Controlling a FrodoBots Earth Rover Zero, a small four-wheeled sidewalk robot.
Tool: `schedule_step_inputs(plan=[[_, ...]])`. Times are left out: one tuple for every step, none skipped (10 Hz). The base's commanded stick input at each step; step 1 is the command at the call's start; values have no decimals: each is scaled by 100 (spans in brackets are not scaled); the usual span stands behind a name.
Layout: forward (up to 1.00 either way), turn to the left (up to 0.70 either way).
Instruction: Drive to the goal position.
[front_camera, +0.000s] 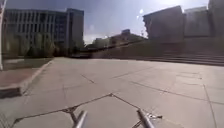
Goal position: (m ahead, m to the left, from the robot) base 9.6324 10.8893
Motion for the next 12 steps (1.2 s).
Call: schedule_step_inputs(plan=[[0,0],[0,0],[0,0],[0,0],[0,0],[0,0],[54,0],[100,0],[91,0],[41,0],[0,0],[0,0]])
